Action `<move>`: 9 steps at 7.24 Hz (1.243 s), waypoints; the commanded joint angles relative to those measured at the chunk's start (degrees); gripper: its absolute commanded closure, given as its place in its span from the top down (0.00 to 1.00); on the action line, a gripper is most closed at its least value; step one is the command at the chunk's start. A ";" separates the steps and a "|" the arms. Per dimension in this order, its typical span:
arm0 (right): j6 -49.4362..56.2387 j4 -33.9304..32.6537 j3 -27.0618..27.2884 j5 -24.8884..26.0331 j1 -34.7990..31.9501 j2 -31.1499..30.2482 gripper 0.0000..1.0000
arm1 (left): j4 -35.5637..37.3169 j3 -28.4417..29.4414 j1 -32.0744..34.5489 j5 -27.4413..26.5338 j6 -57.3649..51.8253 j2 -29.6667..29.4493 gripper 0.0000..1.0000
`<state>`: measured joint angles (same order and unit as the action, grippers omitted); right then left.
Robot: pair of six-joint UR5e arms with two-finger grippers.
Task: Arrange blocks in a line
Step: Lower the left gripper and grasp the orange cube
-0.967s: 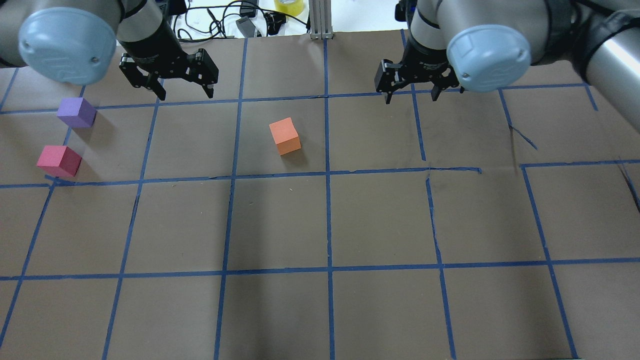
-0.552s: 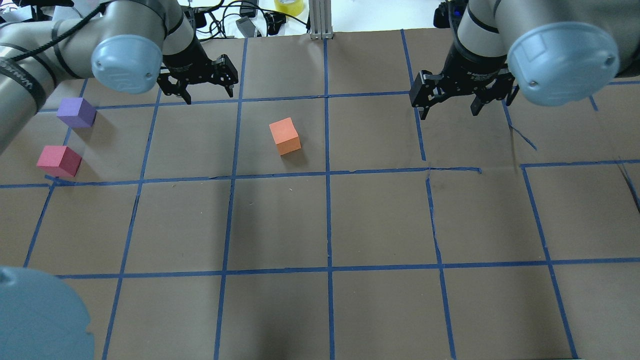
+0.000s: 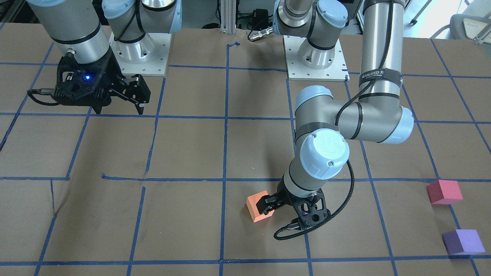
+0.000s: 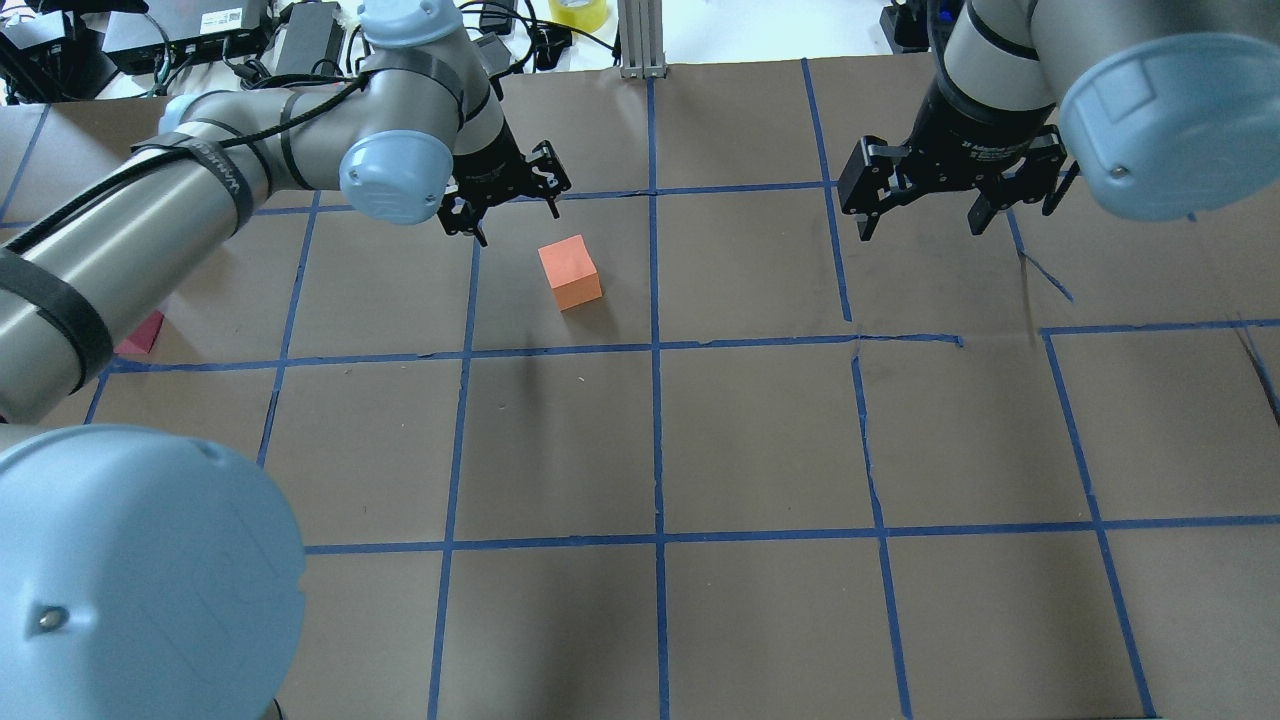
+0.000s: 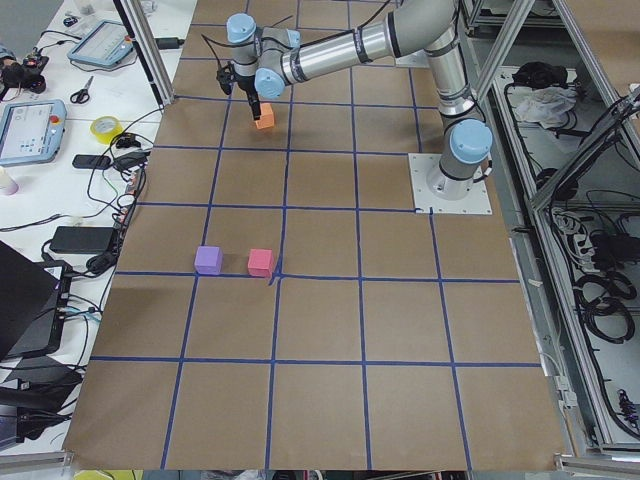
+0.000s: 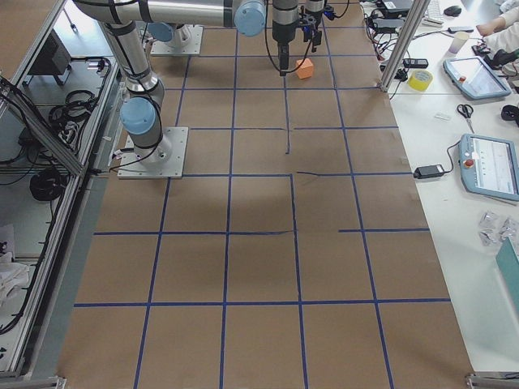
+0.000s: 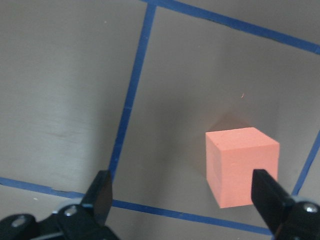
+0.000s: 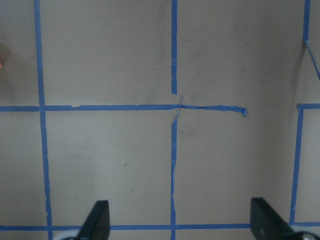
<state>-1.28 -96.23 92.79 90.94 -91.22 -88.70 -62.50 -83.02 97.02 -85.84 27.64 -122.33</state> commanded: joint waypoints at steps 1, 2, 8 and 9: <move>-0.04 1.29 0.02 1.34 0.25 -1.21 1.00 | 0.72 0.76 2.03 -0.03 4.69 -2.73 1.00; -0.03 3.65 0.28 0.65 0.16 -2.26 1.00 | 0.72 0.41 2.55 0.06 4.79 -3.34 1.00; -0.12 3.85 0.28 0.38 0.95 -4.29 1.00 | 0.63 0.49 3.00 -0.56 -0.12 -5.46 0.04; -0.12 3.85 0.37 0.37 0.95 -4.46 1.00 | 0.72 0.58 2.91 -0.56 -0.21 -5.11 0.00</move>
<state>-1.49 -92.42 93.10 91.48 -90.32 -92.82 -61.82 -82.57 100.00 -86.29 28.04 -127.72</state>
